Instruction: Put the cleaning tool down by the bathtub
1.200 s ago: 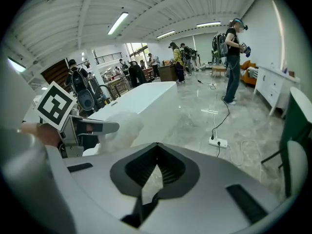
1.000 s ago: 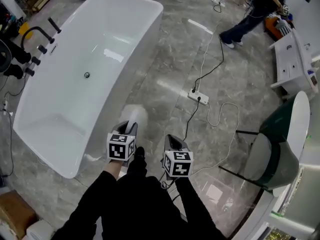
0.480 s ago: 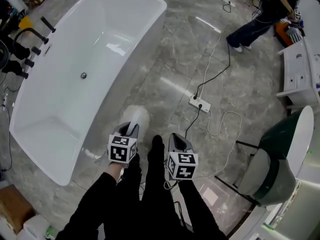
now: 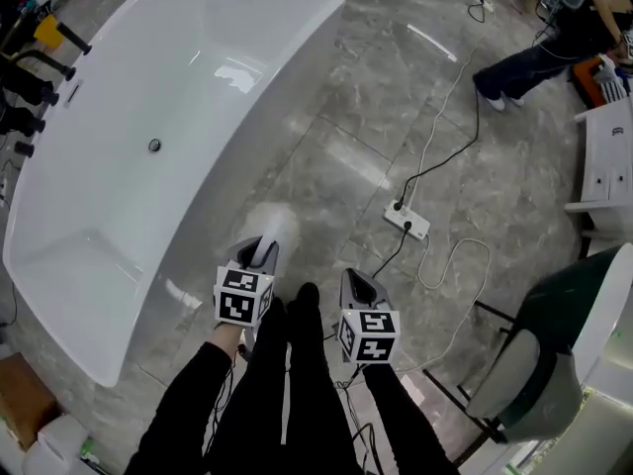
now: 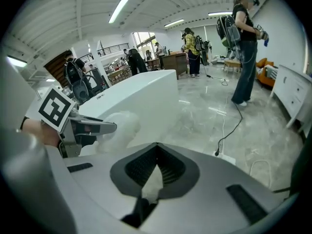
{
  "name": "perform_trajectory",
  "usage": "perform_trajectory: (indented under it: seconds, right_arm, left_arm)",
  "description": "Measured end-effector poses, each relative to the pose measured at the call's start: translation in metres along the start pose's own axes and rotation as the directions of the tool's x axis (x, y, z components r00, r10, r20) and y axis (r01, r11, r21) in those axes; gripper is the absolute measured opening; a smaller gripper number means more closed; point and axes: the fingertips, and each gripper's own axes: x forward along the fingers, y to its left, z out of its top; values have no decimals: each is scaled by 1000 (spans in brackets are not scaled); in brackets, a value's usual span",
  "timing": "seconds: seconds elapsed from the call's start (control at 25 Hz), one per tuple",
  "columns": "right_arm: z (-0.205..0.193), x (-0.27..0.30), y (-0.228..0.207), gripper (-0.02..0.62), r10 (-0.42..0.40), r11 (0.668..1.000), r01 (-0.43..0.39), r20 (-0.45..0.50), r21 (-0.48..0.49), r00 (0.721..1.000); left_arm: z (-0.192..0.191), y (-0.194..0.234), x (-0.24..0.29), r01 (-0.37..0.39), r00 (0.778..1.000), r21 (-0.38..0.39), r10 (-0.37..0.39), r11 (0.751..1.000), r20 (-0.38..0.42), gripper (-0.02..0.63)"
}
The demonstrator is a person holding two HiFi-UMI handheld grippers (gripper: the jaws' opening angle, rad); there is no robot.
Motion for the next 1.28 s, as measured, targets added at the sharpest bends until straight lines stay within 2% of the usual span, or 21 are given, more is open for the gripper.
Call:
perform_trajectory:
  seconds: [0.2,0.44,1.0,1.28]
  right_arm:
    - [-22,53,-19,0,-12,999,12,3,45,1000]
    - [-32,120,-37,0,-28,999,27,17,42,999]
    - [-19,263,-67,0,-11,996,20,109,-88,994]
    - [-29,327,-95,0,-2,997,13,141,-79,990]
  left_arm:
    - [-19,27,53,4,1000,25,-5,1000,13,98]
    - [-40,58,112,4,1000,28,-5,1000,27,98]
    - [-62,104,233,19,993,23,-21,1000,113,98]
    - [-86,130,300,-1,992,15,-1,1000,128,98]
